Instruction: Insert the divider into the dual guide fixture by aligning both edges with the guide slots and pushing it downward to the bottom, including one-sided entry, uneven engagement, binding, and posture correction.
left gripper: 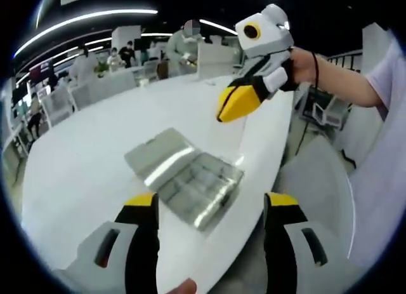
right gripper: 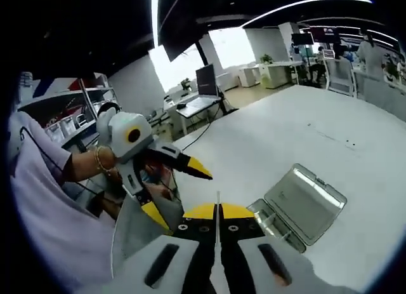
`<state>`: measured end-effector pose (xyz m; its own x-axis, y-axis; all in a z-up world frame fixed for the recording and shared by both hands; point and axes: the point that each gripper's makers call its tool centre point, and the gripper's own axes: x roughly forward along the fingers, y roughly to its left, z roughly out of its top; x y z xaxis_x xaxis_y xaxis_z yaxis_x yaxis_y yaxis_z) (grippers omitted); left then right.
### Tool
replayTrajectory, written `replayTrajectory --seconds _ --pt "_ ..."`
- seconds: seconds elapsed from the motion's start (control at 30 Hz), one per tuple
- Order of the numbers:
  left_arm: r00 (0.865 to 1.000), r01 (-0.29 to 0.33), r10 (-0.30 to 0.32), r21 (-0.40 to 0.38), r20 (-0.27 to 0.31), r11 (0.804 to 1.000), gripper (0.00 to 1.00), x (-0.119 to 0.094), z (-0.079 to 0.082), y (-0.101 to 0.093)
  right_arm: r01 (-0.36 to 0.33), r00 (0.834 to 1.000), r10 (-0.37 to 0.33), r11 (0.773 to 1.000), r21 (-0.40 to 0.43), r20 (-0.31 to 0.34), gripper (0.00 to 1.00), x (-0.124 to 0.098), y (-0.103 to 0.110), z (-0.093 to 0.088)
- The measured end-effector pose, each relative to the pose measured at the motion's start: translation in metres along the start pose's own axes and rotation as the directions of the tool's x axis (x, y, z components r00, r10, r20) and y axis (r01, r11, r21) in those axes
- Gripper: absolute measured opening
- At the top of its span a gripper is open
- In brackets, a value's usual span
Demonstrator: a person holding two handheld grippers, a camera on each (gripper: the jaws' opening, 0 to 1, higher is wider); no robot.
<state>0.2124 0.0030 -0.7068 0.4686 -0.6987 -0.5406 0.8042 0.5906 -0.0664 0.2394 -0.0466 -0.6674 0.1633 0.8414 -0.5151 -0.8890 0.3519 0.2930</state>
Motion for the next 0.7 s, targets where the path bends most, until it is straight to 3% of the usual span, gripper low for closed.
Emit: replayTrajectory --seconds 0.7 --pt "1.000 0.004 -0.004 -0.016 0.011 1.000 0.65 -0.029 0.009 -0.003 -0.097 0.988 0.070 0.973 -0.207 -0.137 0.00 0.029 0.006 0.003"
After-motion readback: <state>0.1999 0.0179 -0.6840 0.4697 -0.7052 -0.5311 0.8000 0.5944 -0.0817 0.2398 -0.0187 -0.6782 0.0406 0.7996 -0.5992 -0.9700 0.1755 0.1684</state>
